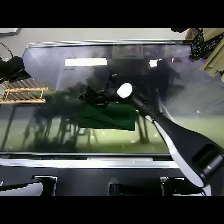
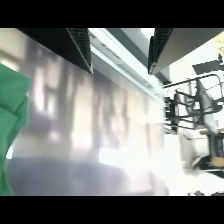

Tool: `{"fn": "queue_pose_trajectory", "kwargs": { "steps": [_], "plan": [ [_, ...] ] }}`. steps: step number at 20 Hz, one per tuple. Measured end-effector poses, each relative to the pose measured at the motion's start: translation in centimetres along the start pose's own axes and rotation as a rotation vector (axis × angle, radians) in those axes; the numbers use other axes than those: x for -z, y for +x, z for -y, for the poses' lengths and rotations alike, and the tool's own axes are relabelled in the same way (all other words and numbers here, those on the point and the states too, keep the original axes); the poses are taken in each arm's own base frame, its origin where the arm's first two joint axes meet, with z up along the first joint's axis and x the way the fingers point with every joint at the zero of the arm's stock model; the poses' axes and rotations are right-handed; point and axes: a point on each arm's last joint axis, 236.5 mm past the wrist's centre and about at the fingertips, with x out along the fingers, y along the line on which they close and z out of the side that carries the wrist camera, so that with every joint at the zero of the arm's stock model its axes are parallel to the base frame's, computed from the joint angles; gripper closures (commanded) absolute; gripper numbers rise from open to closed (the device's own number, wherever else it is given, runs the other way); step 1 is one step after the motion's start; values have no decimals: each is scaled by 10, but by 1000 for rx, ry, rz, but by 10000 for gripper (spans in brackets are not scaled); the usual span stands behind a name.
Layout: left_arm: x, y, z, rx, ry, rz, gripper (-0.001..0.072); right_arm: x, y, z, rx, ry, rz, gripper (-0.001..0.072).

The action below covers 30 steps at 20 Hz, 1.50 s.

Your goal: Fold the clothes and pants, and hang the long-sleeved shirts on hangers.

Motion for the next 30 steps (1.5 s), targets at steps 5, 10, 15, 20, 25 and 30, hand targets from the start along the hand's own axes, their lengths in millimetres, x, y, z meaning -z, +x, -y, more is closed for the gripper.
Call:
{"fn": "queue_pose_trajectory", "kwargs": {
  "steps": [5,10,15,20,25,30],
  "plan": [
    [0,0,1,3,0,0,689,-58,-106,14,51,-58,92,279],
    [0,0,1,2,0,0,689,-94,-212,120,299,-38,132,237],
    [0,0,1,2,0,0,689,-71,-228,219,359,83,65,237],
    [0,0,0,2,0,-1,690,-50,-193,266,251,181,3,240],
    [0,2,0,1,-2,-6,690,-39,-160,282,199,217,-41,241],
    [0,4,-1,1,-3,-9,689,-23,-128,293,262,216,-89,243]
  ]
}}
